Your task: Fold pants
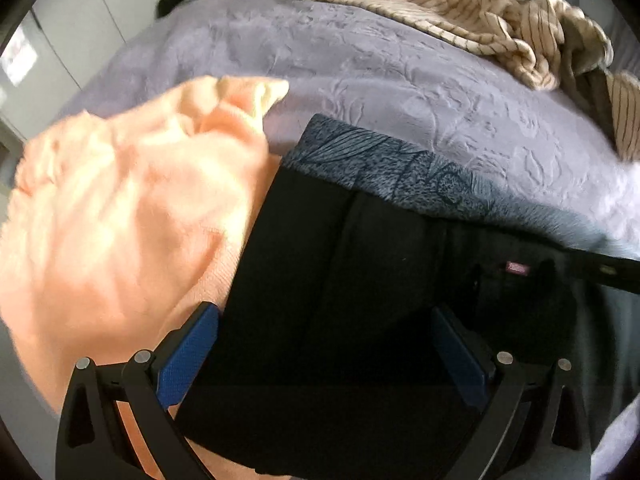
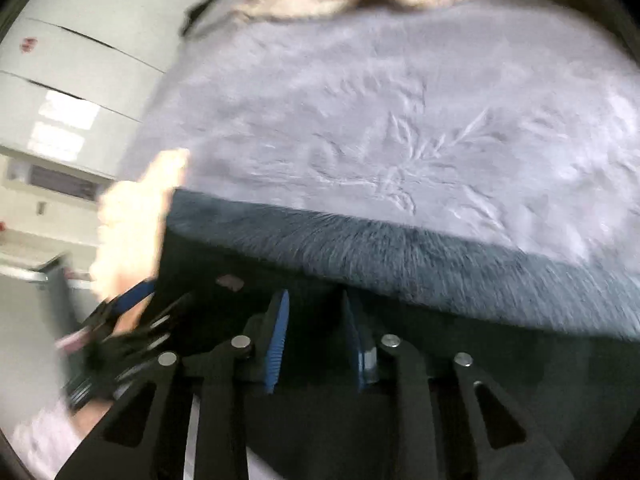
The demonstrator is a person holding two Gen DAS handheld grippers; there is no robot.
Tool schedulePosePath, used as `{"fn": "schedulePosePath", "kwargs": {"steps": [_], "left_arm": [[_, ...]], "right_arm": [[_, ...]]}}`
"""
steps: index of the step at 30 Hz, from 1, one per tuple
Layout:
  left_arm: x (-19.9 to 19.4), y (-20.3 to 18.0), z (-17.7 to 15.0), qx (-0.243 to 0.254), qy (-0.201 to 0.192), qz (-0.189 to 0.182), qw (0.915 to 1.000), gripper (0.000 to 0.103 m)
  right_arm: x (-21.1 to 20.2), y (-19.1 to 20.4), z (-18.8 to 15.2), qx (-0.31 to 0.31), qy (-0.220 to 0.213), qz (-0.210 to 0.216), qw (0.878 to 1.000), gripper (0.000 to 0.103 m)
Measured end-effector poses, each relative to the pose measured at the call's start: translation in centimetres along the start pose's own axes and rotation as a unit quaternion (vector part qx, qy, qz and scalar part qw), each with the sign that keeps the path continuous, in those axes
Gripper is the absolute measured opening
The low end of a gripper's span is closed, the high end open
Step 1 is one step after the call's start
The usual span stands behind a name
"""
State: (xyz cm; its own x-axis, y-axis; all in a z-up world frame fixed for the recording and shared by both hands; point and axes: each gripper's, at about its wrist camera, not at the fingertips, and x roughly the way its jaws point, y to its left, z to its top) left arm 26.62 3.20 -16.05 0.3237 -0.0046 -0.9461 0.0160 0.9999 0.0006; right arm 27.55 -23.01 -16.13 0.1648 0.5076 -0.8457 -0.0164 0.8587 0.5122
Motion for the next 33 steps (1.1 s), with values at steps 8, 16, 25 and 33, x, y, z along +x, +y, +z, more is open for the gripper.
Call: {"fn": "schedulePosePath", "kwargs": {"steps": [8, 16, 25, 33], "left_arm": [[-0.7, -0.1, 0.2, 0.006, 0.002, -0.008, 0.9999, 0.103], [-1.7, 0.3, -3.0, 0.028, 0.017, 0.005, 0.9994, 0.103], [-1.7, 1.1, -4.2, -0.003, 0.009, -0.010, 0.9999, 0.103], [-1.9, 1.5, -4.8, -0.014, 0.000, -0.022, 0.9996, 0.103]], "right_arm": [[1.8, 1.8, 2.9, 0.011, -0.019, -0.041, 0.999, 0.031], [-0.9, 5.1, 1.3, -0.031, 0.006, 0.004, 1.000, 0.052], [3.4, 14.3, 6.7, -0.202, 0.040, 0.028, 0.978, 0.052], [11.0, 16.8, 9.0, -0.249, 0.130, 0.020, 0.959, 0.012]]}}
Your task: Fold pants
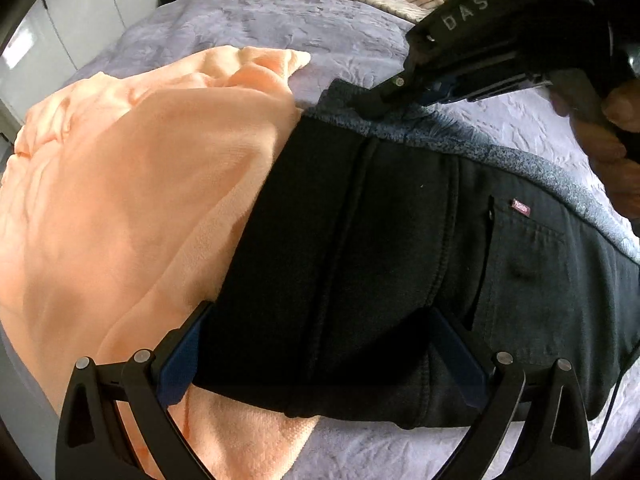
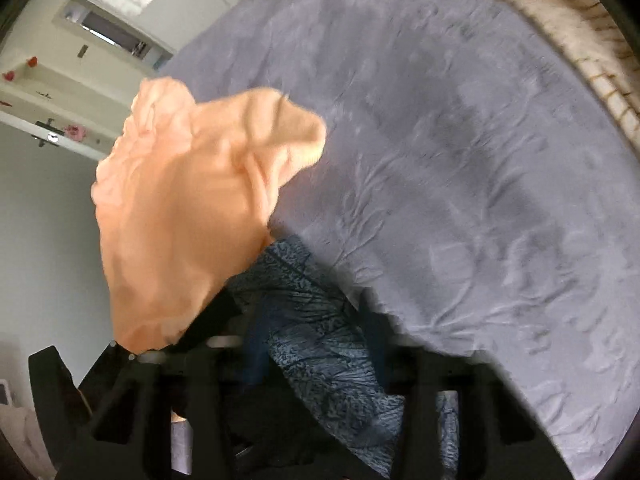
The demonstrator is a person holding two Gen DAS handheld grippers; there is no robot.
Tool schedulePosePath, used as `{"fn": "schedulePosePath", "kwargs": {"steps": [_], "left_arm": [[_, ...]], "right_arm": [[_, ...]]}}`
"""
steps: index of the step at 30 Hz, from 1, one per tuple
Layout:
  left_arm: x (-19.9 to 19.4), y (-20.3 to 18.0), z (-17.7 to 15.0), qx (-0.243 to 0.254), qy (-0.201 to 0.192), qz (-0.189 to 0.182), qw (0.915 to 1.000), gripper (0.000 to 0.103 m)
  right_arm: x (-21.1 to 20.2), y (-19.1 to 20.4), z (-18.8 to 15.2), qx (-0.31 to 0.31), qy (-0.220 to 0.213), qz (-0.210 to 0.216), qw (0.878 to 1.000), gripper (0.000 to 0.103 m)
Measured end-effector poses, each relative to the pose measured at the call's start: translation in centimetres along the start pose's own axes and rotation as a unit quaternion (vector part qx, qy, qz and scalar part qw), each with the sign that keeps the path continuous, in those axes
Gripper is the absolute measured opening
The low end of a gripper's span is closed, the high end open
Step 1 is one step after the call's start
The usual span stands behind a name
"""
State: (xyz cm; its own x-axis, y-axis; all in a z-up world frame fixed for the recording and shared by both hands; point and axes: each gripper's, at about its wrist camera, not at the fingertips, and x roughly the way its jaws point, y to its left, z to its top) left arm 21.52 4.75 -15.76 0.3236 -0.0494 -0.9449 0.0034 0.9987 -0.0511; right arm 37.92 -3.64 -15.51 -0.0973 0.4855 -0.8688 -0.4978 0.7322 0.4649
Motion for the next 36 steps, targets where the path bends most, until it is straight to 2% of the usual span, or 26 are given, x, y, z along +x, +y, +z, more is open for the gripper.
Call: {"fn": "schedulePosePath", "kwargs": {"steps": [4, 6, 7, 9, 11, 12, 14, 17, 19, 22, 26, 31, 36], "left_arm": [[-0.3, 0.3, -0.7, -0.009, -0.004, -0.003, 0.9999, 0.103], [0.0, 0.3, -0.7, -0.006, -0.006, -0.002, 1.0000, 0.103], [0.2, 0.2, -0.5, -0.004, -0.002, -0.001, 1.0000, 0.103], [0.1, 0.2, -0.3, -0.005, 0.007, -0.002, 1.0000, 0.103], [-0.1, 0.4, -0.1, -0.003, 0.009, -0.002, 1.0000, 0.103], [-0.4, 0.1, 0.0, 0.004, 0.012, 0.004, 0.9999, 0.103], [-0.7, -0.2, 0.3, 0.016, 0.017, 0.016, 0.9996, 0.103], [-1.8, -1.2, 0.5, 0.032, 0.018, 0.031, 0.9988, 0.103], [-2.7, -1.8, 0.7, 0.039, 0.016, 0.037, 0.9984, 0.103], [-3.8, -2.8, 1.0, 0.048, 0.016, 0.047, 0.9976, 0.103], [-5.2, -4.1, 0.5, 0.064, 0.019, 0.068, 0.9954, 0.103], [-7.1, -7.5, -1.1, 0.101, 0.023, 0.057, 0.9930, 0.103], [-8.7, -12.7, -2.4, 0.137, 0.036, 0.027, 0.9896, 0.103]], "right_arm": [[-0.4, 1.2, 0.2, -0.025, 0.001, 0.007, 1.000, 0.012], [0.1, 0.4, 0.5, -0.003, -0.006, 0.006, 1.000, 0.012], [0.9, -0.3, 0.5, 0.021, -0.010, -0.013, 1.000, 0.014], [1.7, -0.8, 0.3, 0.052, -0.014, -0.022, 0.998, 0.018], [0.7, -0.7, -0.2, 0.073, -0.033, -0.024, 0.996, 0.033], [-0.2, -0.7, -0.5, 0.077, -0.036, -0.028, 0.996, 0.037], [-2.5, -0.6, -1.8, 0.087, -0.048, -0.040, 0.994, 0.054], [-5.9, -0.9, -4.9, 0.110, -0.066, -0.027, 0.991, 0.064], [-8.4, -1.5, -8.2, 0.140, -0.073, -0.035, 0.987, 0.069], [-11.0, -2.7, -13.1, 0.180, -0.079, -0.038, 0.980, 0.070], [-13.6, -4.1, -19.7, 0.231, -0.081, -0.064, 0.967, 0.071], [-16.1, -5.4, -28.2, 0.310, -0.092, -0.072, 0.943, 0.075], [-17.6, -5.7, -33.0, 0.350, -0.101, -0.078, 0.928, 0.079]]}}
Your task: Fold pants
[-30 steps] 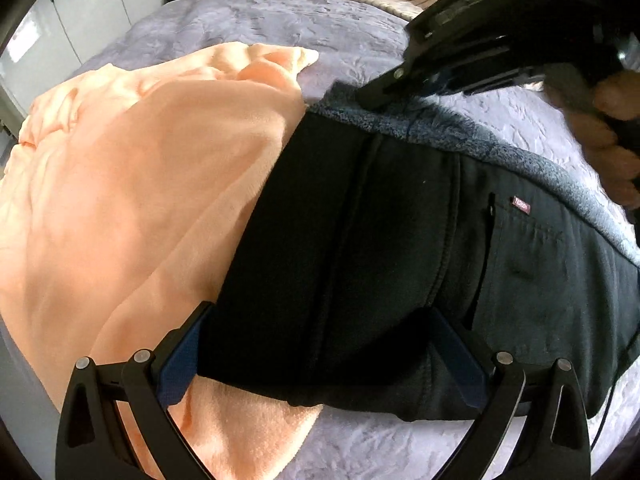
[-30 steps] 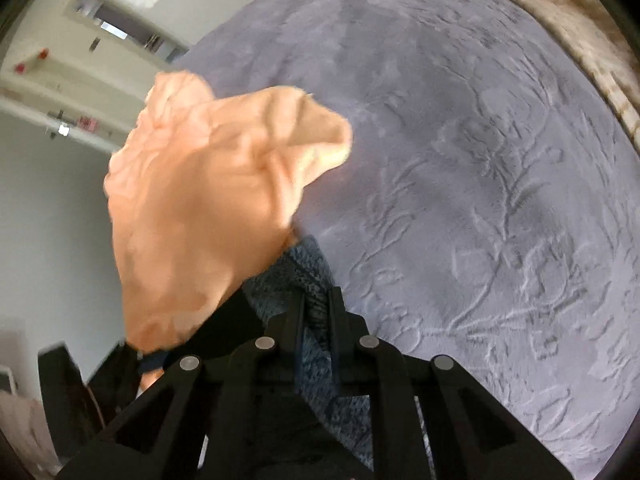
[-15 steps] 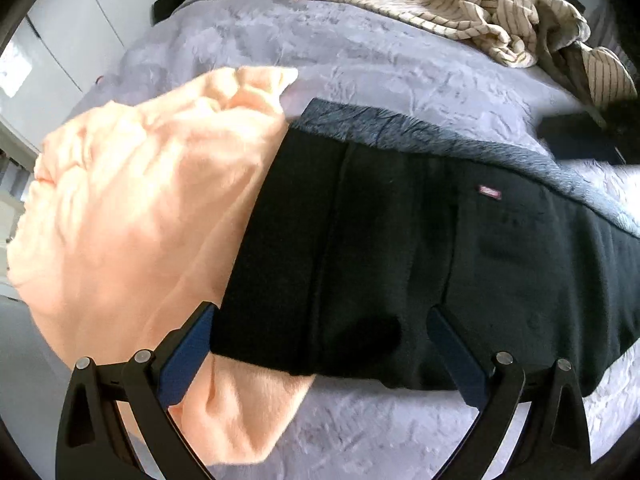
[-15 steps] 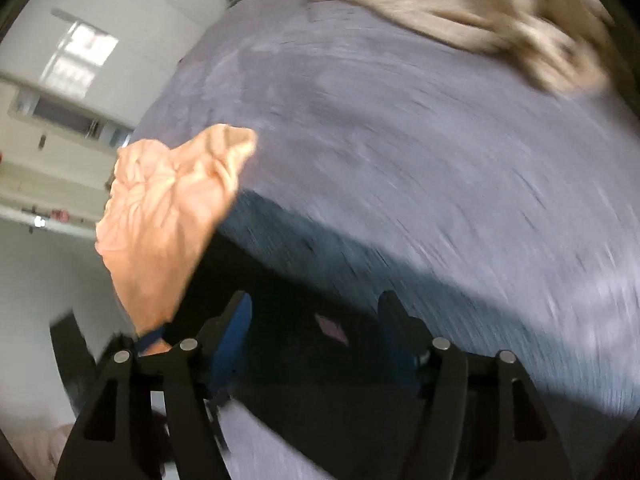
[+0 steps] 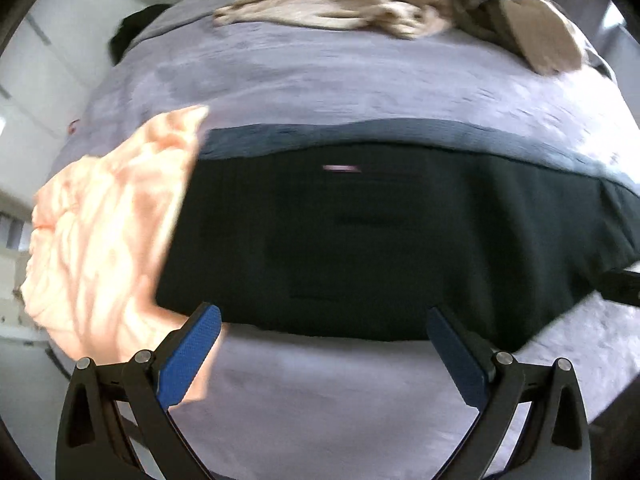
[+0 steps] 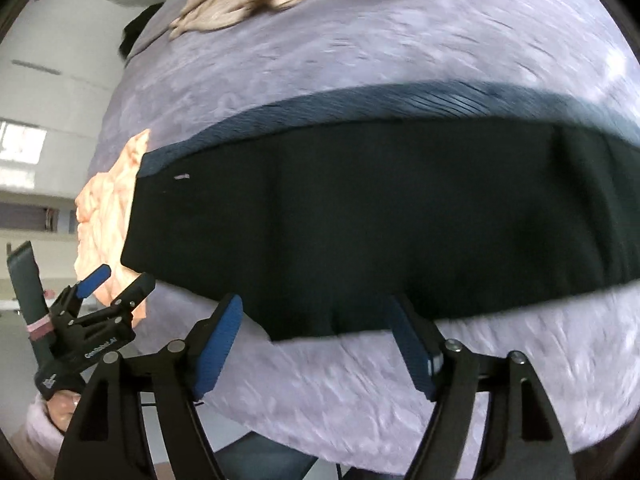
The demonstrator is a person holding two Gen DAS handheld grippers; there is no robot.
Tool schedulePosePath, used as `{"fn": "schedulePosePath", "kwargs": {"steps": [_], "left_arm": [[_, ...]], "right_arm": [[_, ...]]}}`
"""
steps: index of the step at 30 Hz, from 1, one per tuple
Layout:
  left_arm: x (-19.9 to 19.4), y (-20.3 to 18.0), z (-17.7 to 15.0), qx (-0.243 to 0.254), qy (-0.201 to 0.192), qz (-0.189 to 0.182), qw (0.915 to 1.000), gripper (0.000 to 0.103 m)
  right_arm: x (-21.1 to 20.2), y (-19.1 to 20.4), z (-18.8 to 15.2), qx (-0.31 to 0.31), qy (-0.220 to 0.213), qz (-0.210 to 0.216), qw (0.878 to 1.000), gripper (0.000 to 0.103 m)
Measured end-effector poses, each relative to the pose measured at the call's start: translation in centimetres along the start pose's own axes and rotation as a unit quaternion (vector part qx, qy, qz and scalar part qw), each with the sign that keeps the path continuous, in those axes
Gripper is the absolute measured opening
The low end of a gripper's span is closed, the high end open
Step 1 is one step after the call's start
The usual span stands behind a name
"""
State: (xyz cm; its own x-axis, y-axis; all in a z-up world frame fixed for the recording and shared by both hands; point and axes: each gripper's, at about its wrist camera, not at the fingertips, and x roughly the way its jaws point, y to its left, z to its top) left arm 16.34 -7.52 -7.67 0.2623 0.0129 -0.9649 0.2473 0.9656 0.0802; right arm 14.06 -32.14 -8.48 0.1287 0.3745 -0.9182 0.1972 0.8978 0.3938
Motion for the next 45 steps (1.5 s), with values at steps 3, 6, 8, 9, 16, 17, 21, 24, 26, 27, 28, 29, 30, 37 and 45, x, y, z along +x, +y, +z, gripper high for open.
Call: {"fn": "schedulePosePath", "kwargs": {"steps": [3, 6, 8, 9, 16, 17, 21, 24, 26, 27, 28, 29, 30, 37, 45], "left_arm": [[-0.7, -3.0, 0.4, 0.022, 0.000, -0.015, 0.9996, 0.103], [-1.4, -6.2, 0.8, 0.045, 0.000, -0.032, 0.9985, 0.103], [-1.7, -8.1, 1.0, 0.058, 0.002, -0.040, 0.9975, 0.103], [-1.8, -9.3, 1.1, 0.066, 0.005, -0.042, 0.9969, 0.103], [-1.9, -15.6, 1.1, 0.108, 0.024, -0.050, 0.9926, 0.103], [-1.9, -16.6, 1.1, 0.115, 0.027, -0.050, 0.9918, 0.103], [-2.1, -20.0, 1.0, 0.137, 0.036, -0.047, 0.9887, 0.103], [-2.2, -22.1, 1.1, 0.148, 0.042, -0.047, 0.9869, 0.103], [-2.3, -23.5, 1.1, 0.156, 0.046, -0.050, 0.9855, 0.103], [-2.3, -24.2, 1.2, 0.159, 0.048, -0.051, 0.9848, 0.103], [-2.4, -25.0, 1.2, 0.163, 0.050, -0.055, 0.9838, 0.103], [-2.5, -25.7, 1.3, 0.164, 0.053, -0.061, 0.9831, 0.103], [-2.4, -26.0, 1.3, 0.165, 0.055, -0.064, 0.9827, 0.103], [-2.3, -30.1, 1.2, 0.182, 0.071, -0.065, 0.9787, 0.103], [-1.9, -33.6, 0.9, 0.194, 0.083, -0.055, 0.9761, 0.103]], "right_arm": [[-1.2, -1.8, -1.6, 0.017, -0.010, 0.000, 1.000, 0.080], [-2.2, -3.5, -2.8, 0.030, -0.019, -0.001, 0.999, 0.080], [-2.8, -4.6, -3.4, 0.038, -0.024, -0.002, 0.999, 0.080], [-3.0, -5.2, -3.6, 0.042, -0.026, -0.002, 0.999, 0.081], [-5.1, -10.3, -5.5, 0.079, -0.051, -0.006, 0.996, 0.089], [-5.3, -11.0, -5.7, 0.084, -0.053, -0.006, 0.995, 0.092], [-6.1, -13.9, -6.4, 0.101, -0.061, -0.010, 0.993, 0.103], [-6.5, -16.2, -6.8, 0.116, -0.060, -0.006, 0.991, 0.103], [-7.0, -17.8, -7.0, 0.125, -0.061, -0.005, 0.990, 0.103], [-7.2, -18.3, -7.0, 0.128, -0.062, -0.005, 0.990, 0.103], [-7.5, -19.1, -7.1, 0.133, -0.062, -0.003, 0.989, 0.103], [-7.6, -19.7, -7.0, 0.136, -0.061, -0.001, 0.989, 0.103], [-7.8, -20.4, -7.1, 0.141, -0.062, 0.000, 0.988, 0.103], [-8.9, -24.5, -7.4, 0.163, -0.064, 0.006, 0.985, 0.103], [-9.9, -28.8, -8.1, 0.192, -0.071, 0.009, 0.979, 0.103]]}}
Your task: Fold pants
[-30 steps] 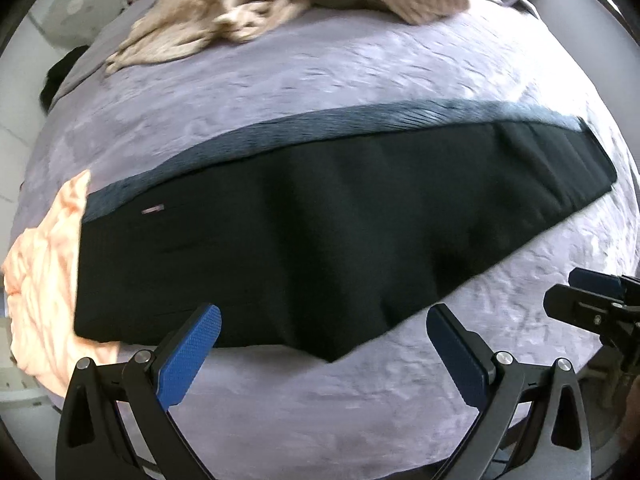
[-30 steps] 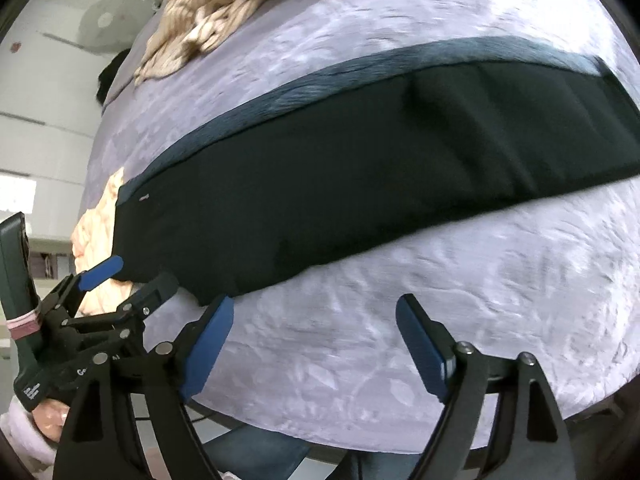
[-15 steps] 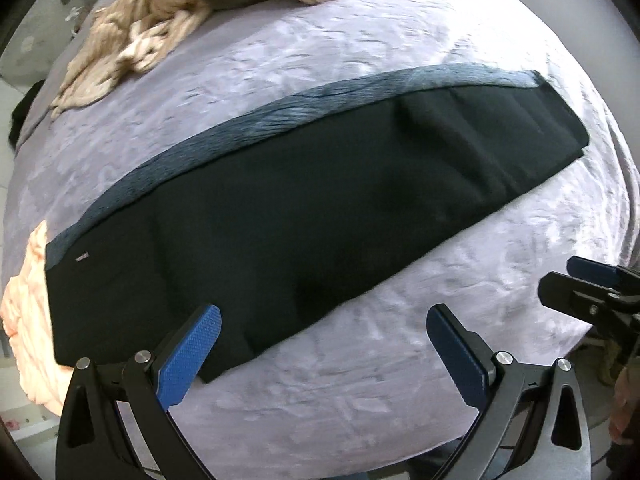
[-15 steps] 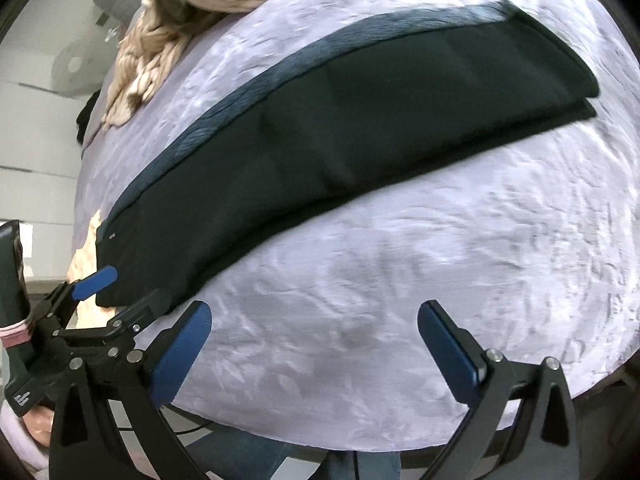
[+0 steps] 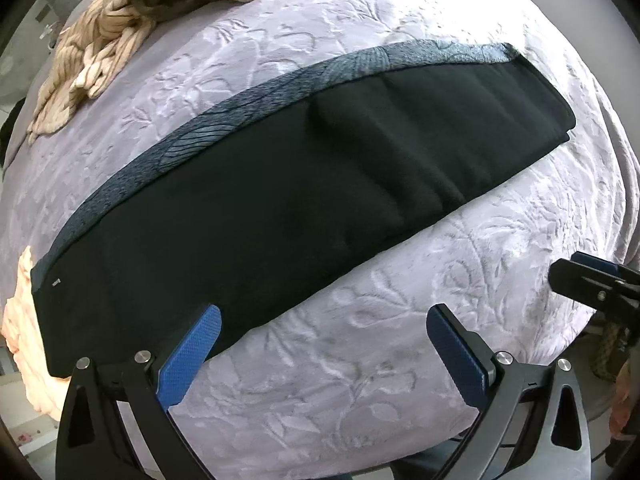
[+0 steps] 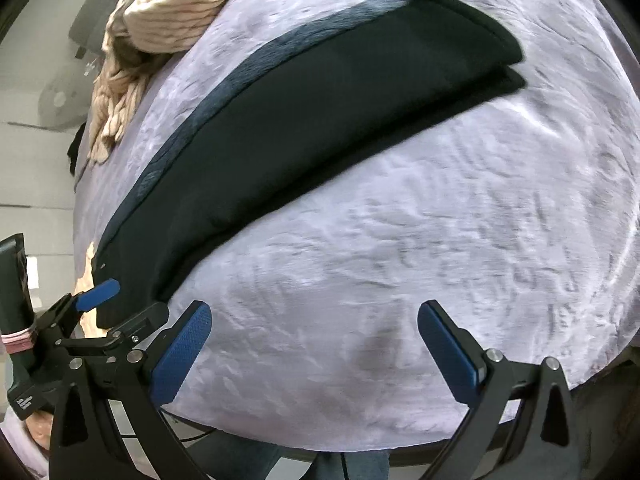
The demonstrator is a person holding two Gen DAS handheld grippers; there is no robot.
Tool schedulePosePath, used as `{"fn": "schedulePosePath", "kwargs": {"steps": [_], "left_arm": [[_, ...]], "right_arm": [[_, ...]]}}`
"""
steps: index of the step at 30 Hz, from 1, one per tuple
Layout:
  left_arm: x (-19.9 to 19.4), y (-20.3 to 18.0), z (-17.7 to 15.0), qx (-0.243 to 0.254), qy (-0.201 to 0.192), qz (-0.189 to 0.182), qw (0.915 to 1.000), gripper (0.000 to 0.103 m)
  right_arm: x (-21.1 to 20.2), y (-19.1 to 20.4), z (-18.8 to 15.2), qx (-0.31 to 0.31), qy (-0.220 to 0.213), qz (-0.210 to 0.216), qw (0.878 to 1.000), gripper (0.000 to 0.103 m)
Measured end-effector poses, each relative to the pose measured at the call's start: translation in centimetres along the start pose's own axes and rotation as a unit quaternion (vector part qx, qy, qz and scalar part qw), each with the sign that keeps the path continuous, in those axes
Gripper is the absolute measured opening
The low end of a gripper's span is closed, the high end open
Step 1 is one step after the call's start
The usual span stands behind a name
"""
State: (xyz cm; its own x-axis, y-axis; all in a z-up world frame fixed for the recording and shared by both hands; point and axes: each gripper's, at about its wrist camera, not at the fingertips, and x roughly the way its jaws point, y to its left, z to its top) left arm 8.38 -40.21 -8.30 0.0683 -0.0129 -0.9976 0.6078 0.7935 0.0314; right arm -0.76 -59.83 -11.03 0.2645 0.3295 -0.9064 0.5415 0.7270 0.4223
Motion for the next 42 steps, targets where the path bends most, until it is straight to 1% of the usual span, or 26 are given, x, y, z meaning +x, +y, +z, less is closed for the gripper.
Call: {"fn": "schedulePosePath", "kwargs": {"steps": [3, 6, 7, 9, 12, 13, 14, 15, 16, 18, 19, 20, 21, 22, 23, 25, 26, 29, 30, 32, 33, 34, 35, 36, 37, 42], "left_arm": [[0.5, -0.5, 0.5, -0.007, 0.008, 0.002, 0.9999, 0.103], [0.7, -0.5, 1.0, -0.016, 0.005, 0.002, 0.9999, 0.103], [0.7, -0.4, 1.1, -0.019, 0.004, 0.002, 0.9998, 0.103], [0.8, -0.2, 1.6, -0.026, -0.001, 0.005, 0.9996, 0.103], [0.8, 0.1, 2.2, -0.032, -0.007, 0.006, 0.9995, 0.103], [0.7, 0.4, 2.4, -0.037, -0.010, 0.002, 0.9993, 0.103], [0.6, 0.6, 2.6, -0.042, -0.014, 0.002, 0.9990, 0.103], [0.4, 0.8, 2.9, -0.047, -0.021, 0.002, 0.9987, 0.103], [0.3, 0.9, 3.2, -0.051, -0.024, 0.002, 0.9984, 0.103], [0.1, 1.0, 3.8, -0.059, -0.032, 0.000, 0.9978, 0.103], [0.0, 1.1, 4.2, -0.063, -0.038, -0.001, 0.9973, 0.103], [-0.2, 1.1, 4.4, -0.065, -0.043, -0.002, 0.9970, 0.103], [-0.4, 1.2, 4.8, -0.067, -0.050, -0.002, 0.9965, 0.103], [-0.4, 1.2, 5.3, -0.067, -0.057, -0.002, 0.9961, 0.103], [-0.3, 1.4, 5.9, -0.067, -0.063, -0.003, 0.9958, 0.103], [0.1, 1.0, 6.5, -0.067, -0.070, -0.003, 0.9953, 0.103], [0.6, 0.8, 6.8, -0.065, -0.069, -0.002, 0.9955, 0.103], [3.6, -0.5, 6.9, -0.050, -0.035, 0.008, 0.9981, 0.103], [4.7, -0.9, 6.8, -0.047, -0.020, 0.010, 0.9986, 0.103], [5.5, -1.2, 6.3, -0.052, -0.018, 0.012, 0.9984, 0.103], [5.4, -1.2, 6.2, -0.055, -0.025, 0.013, 0.9981, 0.103], [5.3, -1.1, 6.2, -0.055, -0.026, 0.012, 0.9981, 0.103], [5.3, -1.0, 6.2, -0.056, -0.024, 0.009, 0.9981, 0.103], [5.3, -0.9, 6.3, -0.057, -0.023, 0.008, 0.9981, 0.103], [5.3, -0.8, 6.4, -0.057, -0.021, 0.006, 0.9981, 0.103], [5.3, -0.9, 6.5, -0.054, -0.026, 0.013, 0.9981, 0.103]], "right_arm": [[-0.5, -1.2, 0.4, 0.007, -0.006, 0.000, 1.000, 0.103], [-1.5, -2.3, 1.4, 0.014, -0.031, 0.004, 0.999, 0.103], [-2.1, -2.8, 2.1, 0.019, -0.047, 0.004, 0.999, 0.103], [-2.9, -4.1, 3.8, 0.042, -0.072, 0.013, 0.996, 0.103], [-3.2, -7.1, 6.5, 0.101, -0.103, 0.047, 0.988, 0.101], [-3.0, -8.0, 7.3, 0.121, -0.107, 0.058, 0.985, 0.093], [-2.7, -8.8, 7.9, 0.136, -0.107, 0.067, 0.983, 0.074], [-2.2, -9.5, 8.5, 0.153, -0.104, 0.075, 0.980, 0.066], [-1.7, -10.0, 9.0, 0.164, -0.100, 0.078, 0.978, 0.061], [-0.9, -10.9, 9.8, 0.184, -0.097, 0.082, 0.975, 0.056], [-0.6, -11.1, 10.1, 0.191, -0.096, 0.086, 0.973, 0.047], [-0.4, -11.3, 10.3, 0.194, -0.096, 0.088, 0.972, 0.030], [-0.3, -11.3, 10.6, 0.195, -0.099, 0.090, 0.972, 0.020], [-0.7, -11.7, 10.6, 0.193, -0.102, 0.095, 0.971, 0.016], [-1.1, -12.0, 10.5, 0.194, -0.107, 0.106, 0.969, 0.014], [-1.5, -12.2, 9.9, 0.191, -0.114, 0.116, 0.968, 0.013], [-1.7, -12.4, 9.7, 0.190, -0.115, 0.115, 0.968, 0.013], [-0.9, -13.5, 9.2, 0.196, -0.103, 0.098, 0.970, 0.013], [-0.5, -13.9, 9.0, 0.203, -0.099, 0.101, 0.969, 0.013], [-0.5, -14.3, 8.7, 0.213, -0.100, 0.113, 0.965, 0.016], [-0.7, -14.2, 8.6, 0.212, -0.098, 0.115, 0.966, 0.019], [-0.8, -14.2, 8.4, 0.210, -0.094, 0.116, 0.966, 0.030], [-0.9, -14.1, 8.2, 0.206, -0.090, 0.121, 0.967, 0.039], [-1.1, -14.4, 7.8, 0.204, -0.090, 0.127, 0.966, 0.043], [-1.2, -14.3, 7.6, 0.202, -0.092, 0.137, 0.965, 0.050], [-1.2, -13.6, 7.3, 0.194, -0.100, 0.150, 0.964, 0.051]]}}
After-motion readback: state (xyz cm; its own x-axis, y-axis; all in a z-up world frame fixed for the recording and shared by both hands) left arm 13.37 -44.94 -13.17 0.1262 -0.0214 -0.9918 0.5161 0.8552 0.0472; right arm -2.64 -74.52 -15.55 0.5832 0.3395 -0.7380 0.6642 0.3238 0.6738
